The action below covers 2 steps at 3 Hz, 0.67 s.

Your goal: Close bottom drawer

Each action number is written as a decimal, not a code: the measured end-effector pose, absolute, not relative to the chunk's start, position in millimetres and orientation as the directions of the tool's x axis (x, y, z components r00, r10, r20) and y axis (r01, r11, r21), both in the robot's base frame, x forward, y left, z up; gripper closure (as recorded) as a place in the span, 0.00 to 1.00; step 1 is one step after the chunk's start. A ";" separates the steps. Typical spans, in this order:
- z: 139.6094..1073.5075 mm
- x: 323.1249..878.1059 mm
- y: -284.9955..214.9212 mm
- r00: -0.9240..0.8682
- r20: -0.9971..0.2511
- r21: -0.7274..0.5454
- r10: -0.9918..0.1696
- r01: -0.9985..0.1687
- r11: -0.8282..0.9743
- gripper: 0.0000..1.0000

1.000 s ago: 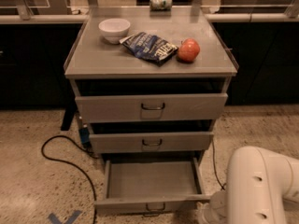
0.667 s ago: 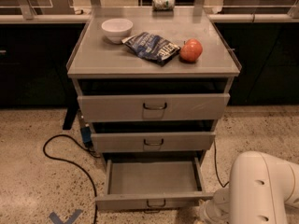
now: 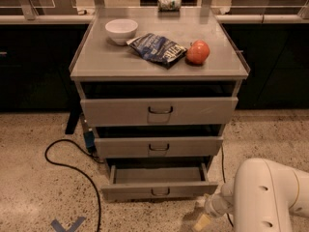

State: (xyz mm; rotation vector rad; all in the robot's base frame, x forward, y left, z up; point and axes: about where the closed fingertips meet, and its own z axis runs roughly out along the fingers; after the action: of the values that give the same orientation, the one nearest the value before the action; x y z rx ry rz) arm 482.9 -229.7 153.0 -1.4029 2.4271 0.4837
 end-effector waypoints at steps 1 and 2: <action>147.4 498.2 -226.0 -0.477 -0.418 0.140 -0.773 -0.875 0.464 0.00; 152.0 530.7 -215.8 -0.446 -0.425 0.117 -0.788 -0.890 0.440 0.00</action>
Offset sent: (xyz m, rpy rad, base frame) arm 0.1542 0.0513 0.0165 -0.0197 -0.1084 0.1223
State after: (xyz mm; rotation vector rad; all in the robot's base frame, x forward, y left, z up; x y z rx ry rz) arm 530.7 -215.8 152.0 -1.4403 2.3889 0.4702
